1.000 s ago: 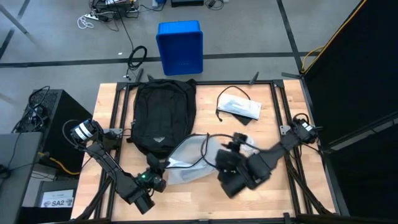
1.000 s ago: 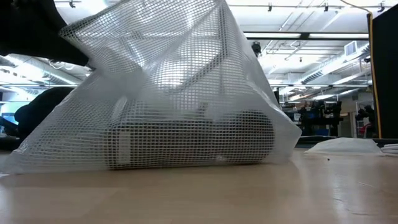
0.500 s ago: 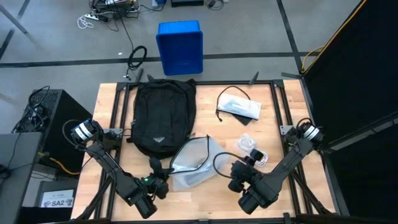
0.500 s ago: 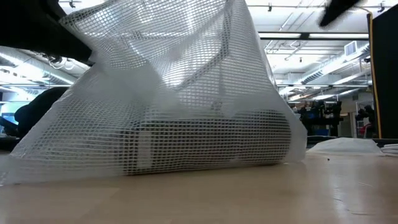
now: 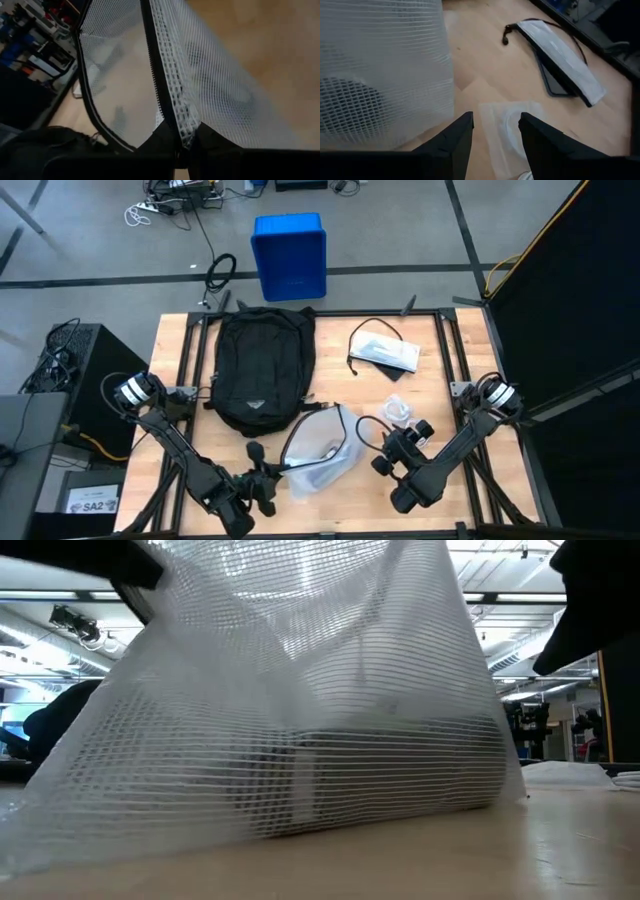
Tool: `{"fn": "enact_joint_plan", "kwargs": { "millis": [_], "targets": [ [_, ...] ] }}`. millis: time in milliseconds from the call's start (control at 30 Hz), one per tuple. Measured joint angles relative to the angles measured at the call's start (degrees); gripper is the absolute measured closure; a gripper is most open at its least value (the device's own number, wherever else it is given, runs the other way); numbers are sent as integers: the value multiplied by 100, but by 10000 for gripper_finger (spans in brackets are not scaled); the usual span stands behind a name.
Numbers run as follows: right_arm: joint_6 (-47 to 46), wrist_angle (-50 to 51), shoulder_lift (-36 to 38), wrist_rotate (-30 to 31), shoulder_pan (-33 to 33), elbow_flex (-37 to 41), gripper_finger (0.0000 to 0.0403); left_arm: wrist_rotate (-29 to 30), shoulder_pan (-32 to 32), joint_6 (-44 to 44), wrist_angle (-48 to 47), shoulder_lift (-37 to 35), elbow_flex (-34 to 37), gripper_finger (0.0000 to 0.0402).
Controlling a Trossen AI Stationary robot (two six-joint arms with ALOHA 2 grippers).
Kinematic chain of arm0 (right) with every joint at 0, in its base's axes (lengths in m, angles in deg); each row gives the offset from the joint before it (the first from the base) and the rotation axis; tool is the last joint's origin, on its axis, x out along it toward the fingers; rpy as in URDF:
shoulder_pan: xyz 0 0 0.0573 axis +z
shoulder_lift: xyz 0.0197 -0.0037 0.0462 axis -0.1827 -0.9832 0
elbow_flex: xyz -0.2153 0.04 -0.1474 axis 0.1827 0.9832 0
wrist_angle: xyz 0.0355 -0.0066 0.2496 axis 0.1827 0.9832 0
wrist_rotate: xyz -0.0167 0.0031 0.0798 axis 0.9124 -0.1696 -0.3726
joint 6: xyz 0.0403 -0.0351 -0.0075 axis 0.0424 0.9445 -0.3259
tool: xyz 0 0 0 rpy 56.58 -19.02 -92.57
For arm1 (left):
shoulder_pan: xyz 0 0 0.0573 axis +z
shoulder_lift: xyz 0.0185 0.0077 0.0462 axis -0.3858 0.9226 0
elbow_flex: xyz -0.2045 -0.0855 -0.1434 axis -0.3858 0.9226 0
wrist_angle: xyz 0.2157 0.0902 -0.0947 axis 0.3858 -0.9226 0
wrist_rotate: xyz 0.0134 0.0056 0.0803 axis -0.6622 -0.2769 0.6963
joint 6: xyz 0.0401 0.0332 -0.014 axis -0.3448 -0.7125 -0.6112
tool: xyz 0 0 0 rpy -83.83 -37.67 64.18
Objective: Unpack backpack
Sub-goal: Put the white charger cable into the zip bag
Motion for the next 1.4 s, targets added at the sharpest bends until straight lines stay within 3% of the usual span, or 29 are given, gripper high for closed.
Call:
{"fn": "enact_joint_plan", "kwargs": {
  "millis": [467,833,1000,1267,1400],
  "targets": [
    [112,-675,0,-128,433,2,268,-2,0,1,1624,0,0,401],
    [-745,-282,0,-1793,779,2,274,2,0,2,1995,0,0,401],
    [-1118,-282,0,-1852,861,2,274,2,0,0,1993,0,0,401],
    [-1549,222,0,-1619,484,2,247,4,0,1,1991,0,0,401],
    [-1094,666,6,-2414,98,2,232,7,0,2,1991,0,0,401]
  ]
}}
